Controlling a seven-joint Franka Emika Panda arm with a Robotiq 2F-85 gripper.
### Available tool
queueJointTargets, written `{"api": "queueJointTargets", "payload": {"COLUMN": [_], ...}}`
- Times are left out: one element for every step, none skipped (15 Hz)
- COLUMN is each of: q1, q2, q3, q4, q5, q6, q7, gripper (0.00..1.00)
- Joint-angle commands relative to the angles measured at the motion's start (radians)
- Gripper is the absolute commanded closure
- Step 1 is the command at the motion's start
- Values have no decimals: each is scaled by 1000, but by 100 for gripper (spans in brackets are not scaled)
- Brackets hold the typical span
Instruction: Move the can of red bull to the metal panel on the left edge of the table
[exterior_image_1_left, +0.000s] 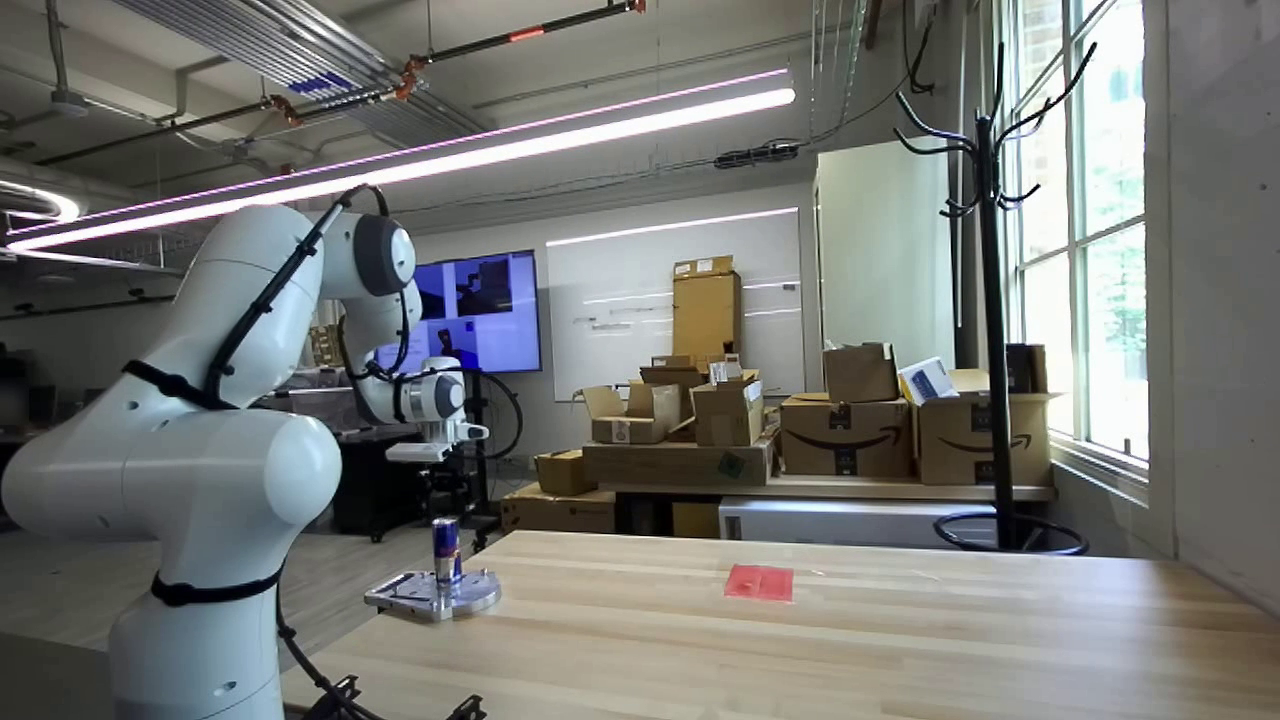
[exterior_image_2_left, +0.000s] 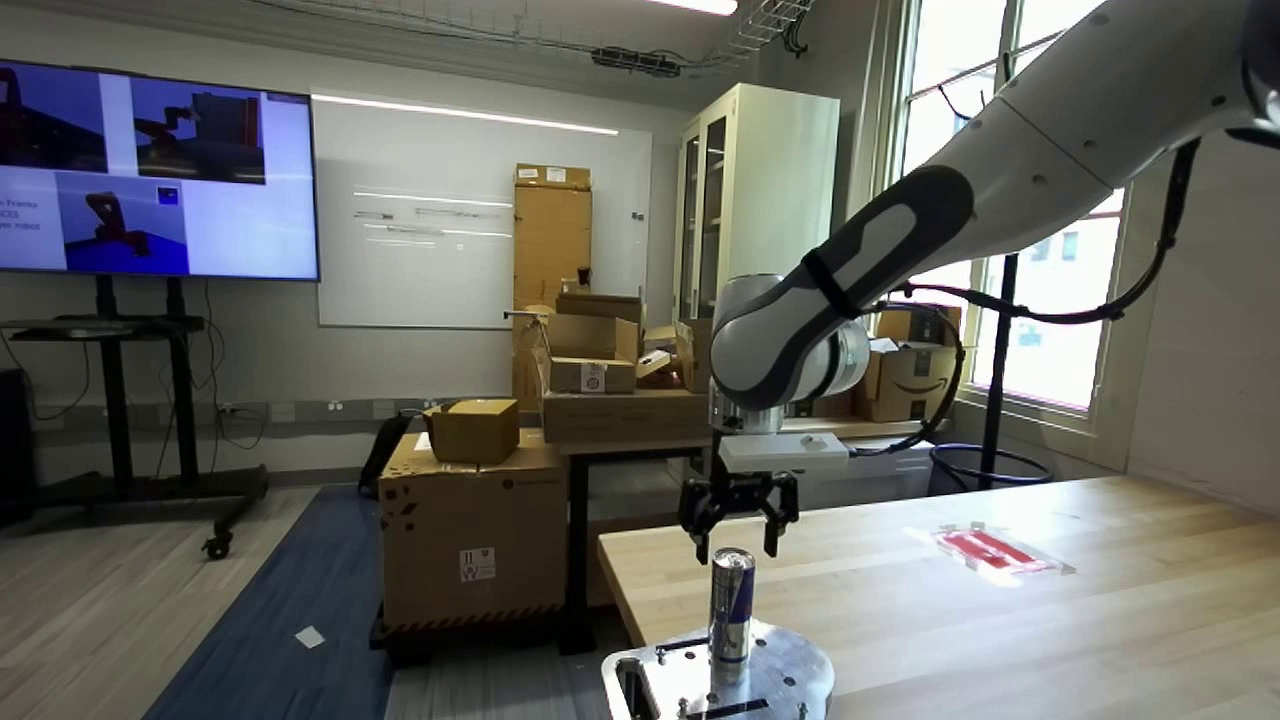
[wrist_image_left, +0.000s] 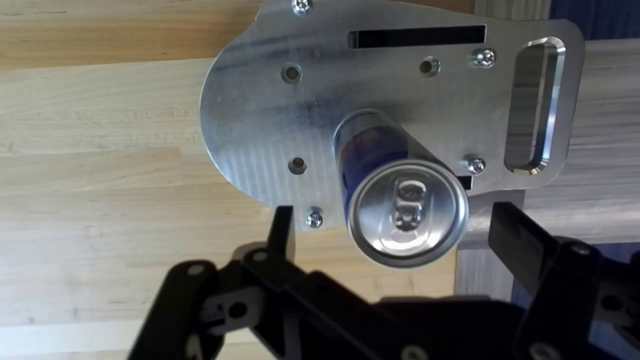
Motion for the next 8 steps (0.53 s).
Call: {"api": "queueJointTargets", "payload": {"q1": [2, -3, -9, -18, -29, -40, -52, -70], "q2": [-126, -145, -166, -186, -206, -225, -244, -266], "q3": [-14, -18, -24, -33, -47, -63, -77, -90], "q4": [-71, -77, -93, -108, -129, -150, -171, -197], "q5": [-15, -17, -20, -18, -20, -24, -27, -21], "q6": [-4, -8, -8, -11, -7, -6, -8, -2], "q7": [17, 23, 25, 30, 36, 47, 55, 55], "gripper": [0, 0, 0, 0, 0, 0, 0, 0]}}
